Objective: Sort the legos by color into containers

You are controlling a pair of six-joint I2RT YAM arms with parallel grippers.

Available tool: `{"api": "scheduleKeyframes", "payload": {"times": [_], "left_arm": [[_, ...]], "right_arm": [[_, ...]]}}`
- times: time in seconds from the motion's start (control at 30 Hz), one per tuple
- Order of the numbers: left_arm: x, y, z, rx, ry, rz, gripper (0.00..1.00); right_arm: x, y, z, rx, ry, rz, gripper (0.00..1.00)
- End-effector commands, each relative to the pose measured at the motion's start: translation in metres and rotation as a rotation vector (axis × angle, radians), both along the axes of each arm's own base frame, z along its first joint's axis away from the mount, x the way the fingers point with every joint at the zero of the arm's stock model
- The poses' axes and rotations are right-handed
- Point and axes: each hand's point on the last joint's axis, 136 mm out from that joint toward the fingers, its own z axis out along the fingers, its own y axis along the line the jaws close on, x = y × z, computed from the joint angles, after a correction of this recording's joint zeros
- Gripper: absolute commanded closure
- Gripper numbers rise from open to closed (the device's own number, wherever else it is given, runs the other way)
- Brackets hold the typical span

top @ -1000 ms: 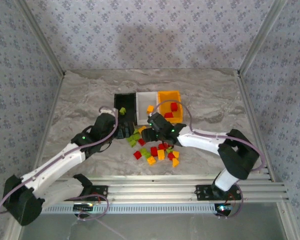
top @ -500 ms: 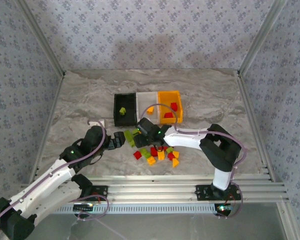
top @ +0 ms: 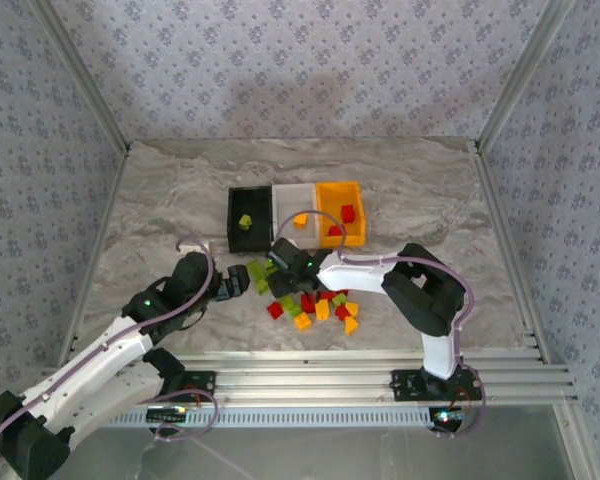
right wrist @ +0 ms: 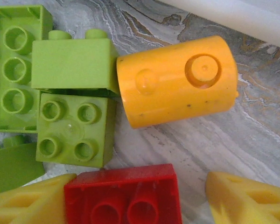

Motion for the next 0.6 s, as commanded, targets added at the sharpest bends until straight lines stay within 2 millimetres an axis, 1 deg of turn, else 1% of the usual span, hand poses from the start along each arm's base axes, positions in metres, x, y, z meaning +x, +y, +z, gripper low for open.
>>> {"api": "scheduleKeyframes", "payload": {"times": [0.0,0.13,0.2,0.3,0.4,0.47,0.5,0.53,0.57], "left_arm": [[0.001,0.005,-0.003,0.008,0.008,0.025,0.0],[0.001,0.004,-0.004,0.006,0.011,0.026,0.0],[0.002,0.003,-0.004,0.002,0.01,0.024,0.01],[0.002,0.003,-0.005,-0.001,0.01,0.023,0.0],[0.002,0.002,-0.005,-0.002,0.011,0.025,0.0],[0.002,0.002,-0.006,-0.002,0.014,0.023,0.0],[0.002,0.002,-0.007,-0.002,0.016,0.026,0.0],[0.002,0.002,-0.007,-0.003,0.016,0.027,0.0],[0.003,0.003,-0.008,-0.002,0.017,0.029,0.0]], "right_arm": [[-0.003,0.006,-0.005,-0.008,0.013,0.031,0.33],[-0.004,0.005,0.003,0.024,0.001,0.027,0.42],[-0.004,0.004,0.014,0.05,-0.02,0.02,0.46],[-0.003,-0.003,0.034,0.075,-0.062,0.005,0.49],[0.001,-0.017,0.058,0.107,-0.107,-0.024,0.49],[0.007,-0.031,0.074,0.133,-0.134,-0.061,0.49],[0.013,-0.04,0.085,0.15,-0.153,-0.085,0.49],[0.018,-0.046,0.091,0.16,-0.164,-0.105,0.49],[0.027,-0.057,0.1,0.173,-0.181,-0.139,0.49]]}}
